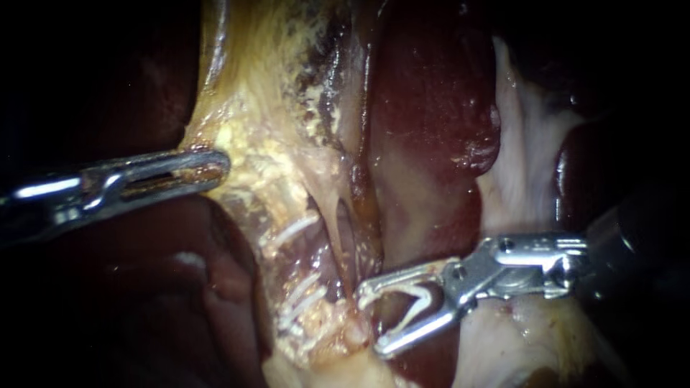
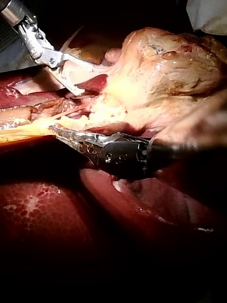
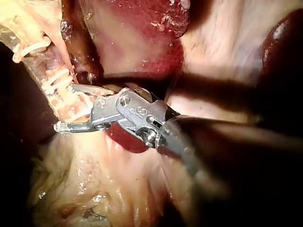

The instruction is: Clipping first clip right tube

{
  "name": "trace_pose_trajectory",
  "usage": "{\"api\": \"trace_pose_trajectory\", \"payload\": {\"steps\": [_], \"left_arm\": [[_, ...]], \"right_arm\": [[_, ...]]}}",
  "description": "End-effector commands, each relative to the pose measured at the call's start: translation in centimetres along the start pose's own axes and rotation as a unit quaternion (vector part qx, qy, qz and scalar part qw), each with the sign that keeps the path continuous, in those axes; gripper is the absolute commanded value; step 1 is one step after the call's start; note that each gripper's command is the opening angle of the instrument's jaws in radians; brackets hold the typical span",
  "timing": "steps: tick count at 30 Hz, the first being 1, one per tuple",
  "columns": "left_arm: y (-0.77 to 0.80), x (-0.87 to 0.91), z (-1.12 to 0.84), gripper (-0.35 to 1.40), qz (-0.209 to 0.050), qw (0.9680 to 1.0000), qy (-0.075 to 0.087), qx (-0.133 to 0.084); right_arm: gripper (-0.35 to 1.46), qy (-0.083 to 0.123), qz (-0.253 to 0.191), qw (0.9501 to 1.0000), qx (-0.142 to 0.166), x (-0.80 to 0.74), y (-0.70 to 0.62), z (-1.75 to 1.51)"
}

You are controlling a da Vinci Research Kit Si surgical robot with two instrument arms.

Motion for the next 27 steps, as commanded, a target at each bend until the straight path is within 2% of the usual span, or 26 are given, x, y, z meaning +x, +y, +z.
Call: {"api": "trace_pose_trajectory", "payload": {"steps": [1, 10, 18, 21, 27], "left_arm": [[-0.03, -0.01, -0.02, -0.35, 0.002, 1.0000, -0.001, -0.001], [-0.11, -0.03, -0.08, -0.35, 0.006, 1.0000, -0.004, -0.001], [-0.14, -0.02, -0.09, -0.35, 0.005, 1.0000, -0.004, -0.002], [-0.14, -0.02, -0.08, -0.35, 0.005, 1.0000, -0.004, -0.002], [-0.14, -0.02, -0.08, -0.35, 0.005, 1.0000, -0.004, -0.002]], "right_arm": [[0.56, 0.000, 0.002, 1.0000, 0.001, -0.01, 0.04, -0.01], [0.54, -0.009, 0.005, 0.9998, -0.020, -0.03, 0.27, -0.01], [0.55, -0.008, 0.003, 0.9996, -0.026, -0.02, 0.38, 0.30], [0.55, -0.015, 0.002, 0.9998, -0.011, -0.02, 0.40, 0.40], [0.54, -0.013, -0.006, 0.9998, 0.015, -0.03, 0.37, 0.43]]}}
